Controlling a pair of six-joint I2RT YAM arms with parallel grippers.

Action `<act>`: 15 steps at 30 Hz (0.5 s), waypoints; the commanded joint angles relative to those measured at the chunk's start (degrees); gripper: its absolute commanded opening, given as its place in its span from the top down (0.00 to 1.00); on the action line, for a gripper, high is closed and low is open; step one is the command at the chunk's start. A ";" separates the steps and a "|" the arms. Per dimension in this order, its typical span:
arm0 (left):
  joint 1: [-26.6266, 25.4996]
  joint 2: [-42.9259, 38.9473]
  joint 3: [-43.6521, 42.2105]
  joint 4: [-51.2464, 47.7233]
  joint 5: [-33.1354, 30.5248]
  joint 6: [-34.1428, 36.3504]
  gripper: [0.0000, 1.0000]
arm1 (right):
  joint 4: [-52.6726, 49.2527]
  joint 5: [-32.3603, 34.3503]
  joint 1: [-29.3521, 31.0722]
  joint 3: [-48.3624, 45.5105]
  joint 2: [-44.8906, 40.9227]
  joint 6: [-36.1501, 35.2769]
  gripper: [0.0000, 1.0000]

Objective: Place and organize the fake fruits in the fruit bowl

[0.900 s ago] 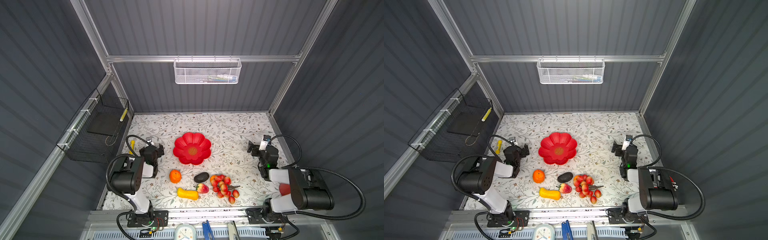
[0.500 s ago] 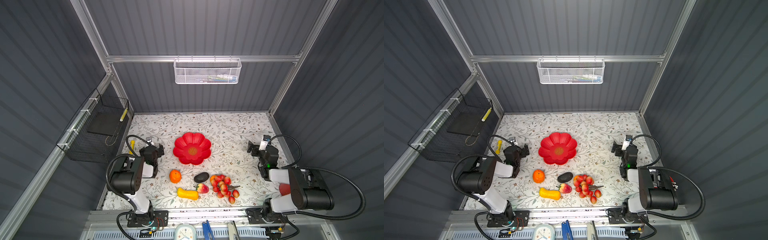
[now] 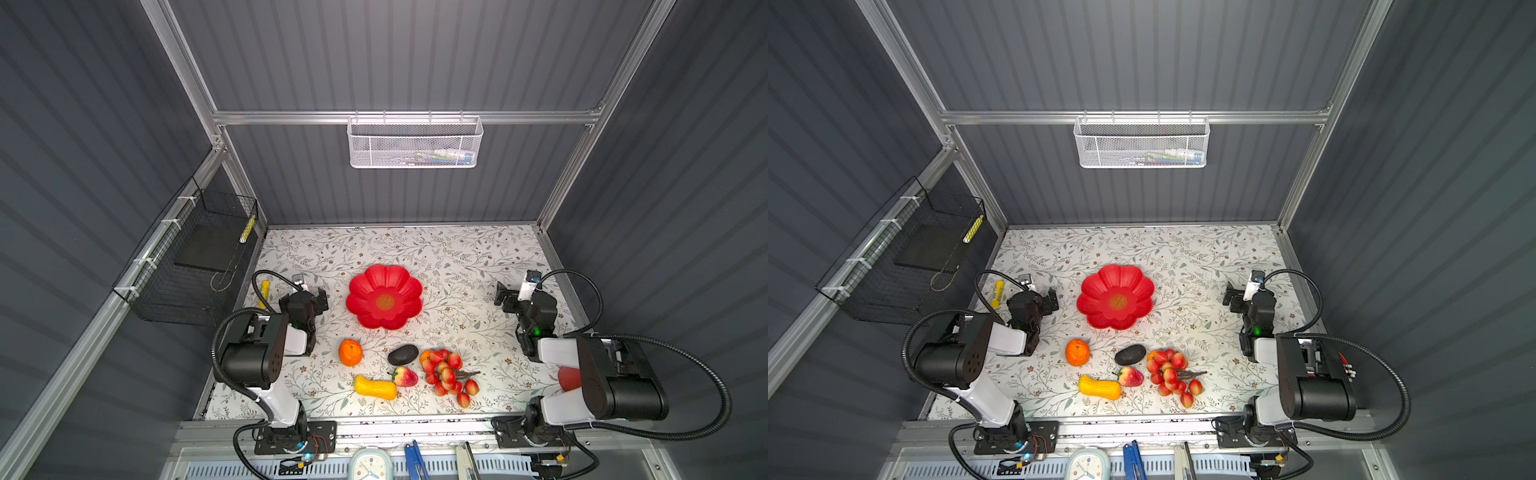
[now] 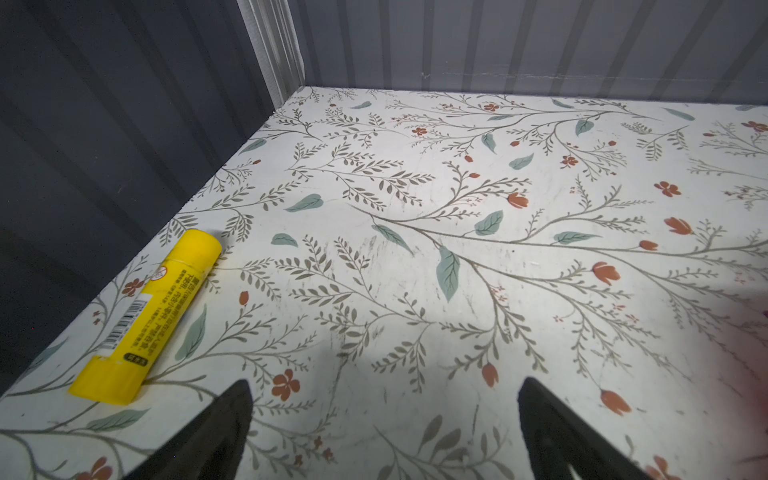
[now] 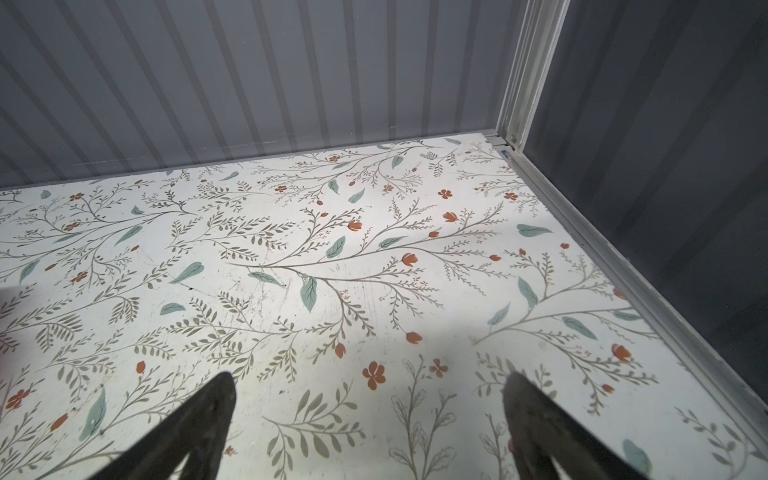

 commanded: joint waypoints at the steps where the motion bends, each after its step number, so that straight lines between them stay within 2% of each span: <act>1: -0.32 -3.19 0.40 -1.72 0.28 0.65 0.00 | -11.28 4.12 -0.18 5.08 -6.90 1.23 0.01; 3: -0.40 -7.45 1.83 -7.93 -2.05 0.02 0.00 | -22.62 5.73 0.26 10.53 -11.19 3.87 0.01; 4: -0.48 -10.10 3.15 -12.68 -3.36 -0.68 0.00 | -26.84 5.20 0.26 13.11 -13.03 7.51 0.01; 6: -0.43 -14.92 6.39 -22.67 -6.83 -6.84 0.00 | -29.30 4.48 0.26 16.05 -14.97 17.04 0.01; 7: -0.36 -17.37 8.05 -27.49 -7.06 -10.54 0.00 | -29.52 4.92 0.14 16.57 -15.07 24.32 0.01; 9: -0.39 -20.75 11.84 -35.91 -1.62 -13.95 0.01 | -25.18 -7.23 -1.45 16.40 -13.30 24.44 0.01; 11: -0.41 -22.84 16.63 -45.41 4.42 -16.84 0.04 | -22.11 -13.20 -1.50 17.76 -10.33 26.36 0.01; 13: -0.41 -23.97 20.18 -53.11 9.81 -17.29 0.06 | -27.81 -13.12 -0.47 22.10 -8.16 27.59 0.01; 15: -0.41 -25.08 22.86 -59.55 14.48 -17.31 0.09 | -37.35 -9.20 1.82 27.63 -6.31 25.91 0.01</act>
